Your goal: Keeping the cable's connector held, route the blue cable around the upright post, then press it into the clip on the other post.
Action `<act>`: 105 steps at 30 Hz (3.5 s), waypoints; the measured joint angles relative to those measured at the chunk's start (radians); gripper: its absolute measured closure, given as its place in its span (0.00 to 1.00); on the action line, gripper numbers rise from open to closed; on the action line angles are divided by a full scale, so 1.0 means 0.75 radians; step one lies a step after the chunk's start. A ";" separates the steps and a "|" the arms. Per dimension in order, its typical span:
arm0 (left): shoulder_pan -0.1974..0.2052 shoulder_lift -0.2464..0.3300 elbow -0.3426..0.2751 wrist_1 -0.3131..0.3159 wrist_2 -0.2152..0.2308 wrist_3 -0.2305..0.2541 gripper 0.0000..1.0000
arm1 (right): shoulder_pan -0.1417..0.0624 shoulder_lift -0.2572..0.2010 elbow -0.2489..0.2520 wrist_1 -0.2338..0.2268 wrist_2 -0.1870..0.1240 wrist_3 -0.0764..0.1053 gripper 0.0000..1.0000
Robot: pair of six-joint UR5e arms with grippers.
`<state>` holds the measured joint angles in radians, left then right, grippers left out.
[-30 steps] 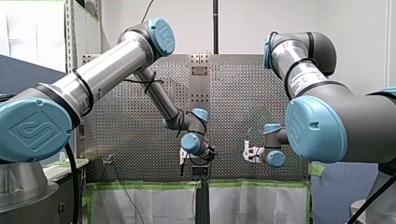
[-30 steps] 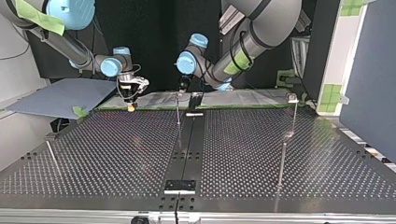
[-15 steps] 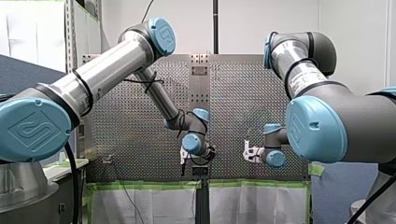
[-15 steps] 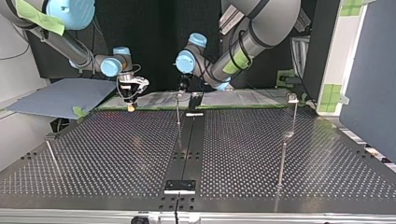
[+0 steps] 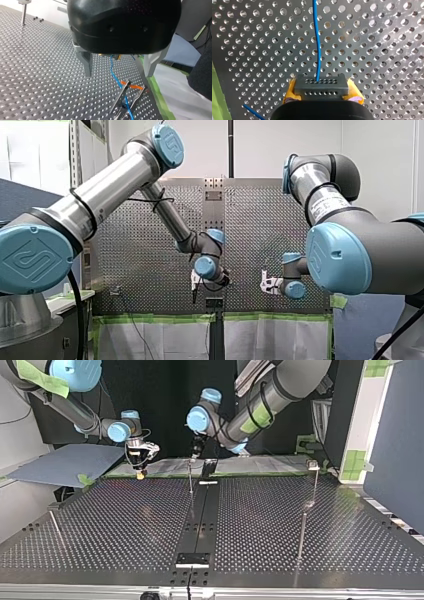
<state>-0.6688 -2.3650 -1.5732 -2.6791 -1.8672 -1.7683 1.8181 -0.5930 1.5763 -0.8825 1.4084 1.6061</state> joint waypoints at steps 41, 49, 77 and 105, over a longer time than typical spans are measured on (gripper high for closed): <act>0.028 0.449 -0.449 -0.232 -0.163 -0.128 0.00 | 0.006 0.000 -0.001 0.004 0.000 0.021 1.00; 0.055 0.541 -0.540 -0.144 -0.191 -0.214 0.00 | 0.005 0.000 -0.001 0.005 0.000 0.025 1.00; 0.116 0.850 -0.849 0.165 -0.208 -0.246 0.00 | 0.018 0.000 -0.009 0.036 -0.021 0.024 1.00; 0.118 0.869 -0.869 0.184 -0.207 -0.244 0.00 | 0.019 0.000 -0.010 0.041 -0.021 0.021 1.00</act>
<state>-0.5802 -1.7133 -2.2248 -2.5408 -2.0225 -1.9512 1.8324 -0.5930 1.5686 -0.8516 1.3930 1.6217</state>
